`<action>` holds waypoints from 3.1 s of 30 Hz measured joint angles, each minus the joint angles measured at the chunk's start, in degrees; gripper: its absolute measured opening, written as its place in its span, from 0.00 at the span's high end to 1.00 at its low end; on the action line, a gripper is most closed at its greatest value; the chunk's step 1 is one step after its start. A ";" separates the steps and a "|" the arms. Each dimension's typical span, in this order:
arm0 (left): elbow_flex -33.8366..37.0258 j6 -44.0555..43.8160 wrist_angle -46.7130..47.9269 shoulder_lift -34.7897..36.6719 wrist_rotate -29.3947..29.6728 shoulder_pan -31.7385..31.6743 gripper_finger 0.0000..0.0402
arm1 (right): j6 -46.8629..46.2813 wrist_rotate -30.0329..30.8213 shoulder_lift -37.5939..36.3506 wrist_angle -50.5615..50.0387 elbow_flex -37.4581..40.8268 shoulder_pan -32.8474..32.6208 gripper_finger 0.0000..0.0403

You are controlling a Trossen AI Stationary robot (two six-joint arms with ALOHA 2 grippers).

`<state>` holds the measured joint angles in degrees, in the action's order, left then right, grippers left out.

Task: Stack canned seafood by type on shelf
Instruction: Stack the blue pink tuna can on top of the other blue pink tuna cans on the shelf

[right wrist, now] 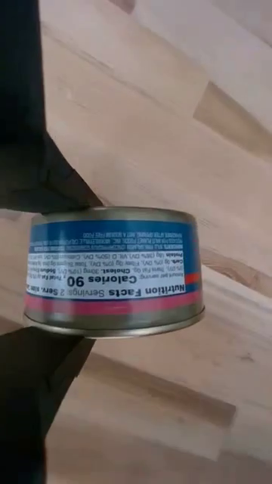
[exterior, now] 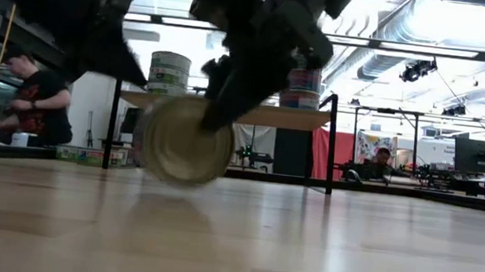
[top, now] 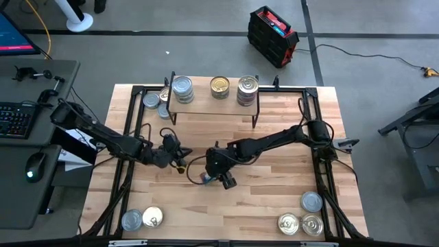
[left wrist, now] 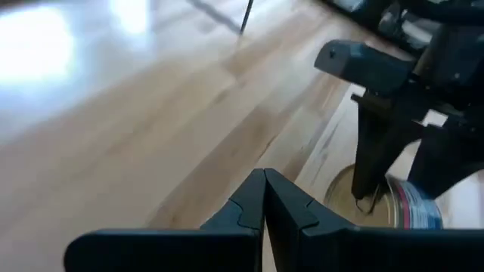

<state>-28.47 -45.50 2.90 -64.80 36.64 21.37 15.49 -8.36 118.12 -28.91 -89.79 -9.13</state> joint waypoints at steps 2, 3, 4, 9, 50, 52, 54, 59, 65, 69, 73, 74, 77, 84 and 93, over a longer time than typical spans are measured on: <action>-0.66 3.24 0.20 2.31 0.01 -1.43 1.00 | 0.16 2.98 -1.24 -3.81 -2.95 0.11 0.59; -0.78 5.05 0.24 3.57 0.00 -2.31 1.00 | 0.43 5.14 -2.04 -6.64 -4.90 0.24 0.59; -0.79 6.84 0.26 4.75 0.06 -3.30 1.00 | 0.98 6.48 -2.89 -9.78 -6.86 0.57 0.59; -0.79 13.43 1.32 9.21 1.32 -8.38 1.00 | 1.53 17.45 -7.85 -23.29 -14.97 2.59 0.59; -0.72 17.14 -6.06 3.09 -0.66 -14.14 1.00 | 17.55 52.33 -23.77 -31.71 -11.29 17.52 0.47; -0.72 17.21 -5.95 3.09 -0.66 -14.14 1.00 | 15.52 52.06 -23.77 -31.73 -11.29 17.86 0.46; -0.72 17.21 -5.92 3.09 -0.66 -14.14 1.00 | 13.13 51.25 -23.77 -31.87 -11.29 18.17 0.46; -0.72 17.21 -5.84 3.09 -0.66 -14.14 1.00 | 6.32 46.18 -23.75 -35.47 -12.87 18.94 0.46; -0.72 17.22 -5.79 3.09 -0.66 -14.21 1.00 | 2.69 43.42 -23.75 -37.65 -16.27 19.93 0.46; -0.72 17.23 -5.77 3.09 -0.66 -14.23 1.00 | 0.94 42.43 -23.75 -36.81 -17.50 20.87 0.46; -0.72 17.23 -5.77 3.09 -0.66 -14.23 1.00 | 1.40 39.45 -23.75 -35.11 -17.50 21.56 0.46; -0.72 17.23 -5.77 3.09 -0.66 -14.23 1.00 | 1.83 38.98 -23.75 -34.20 -17.50 21.57 0.46; -0.72 17.23 -5.75 3.09 -0.70 -14.23 1.00 | 3.62 38.11 -23.77 -31.13 -17.50 21.38 0.46; -0.72 17.08 -6.94 4.12 -6.93 -14.12 1.00 | 2.24 33.17 -24.11 -33.38 -20.53 20.36 0.46; -2.24 18.68 -18.58 6.60 -18.68 -14.08 1.00 | -9.99 18.16 -25.04 -37.45 -20.19 17.05 0.48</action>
<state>-30.70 -26.82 -15.69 -58.20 17.97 7.29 5.50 9.81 93.08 -66.36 -109.98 7.93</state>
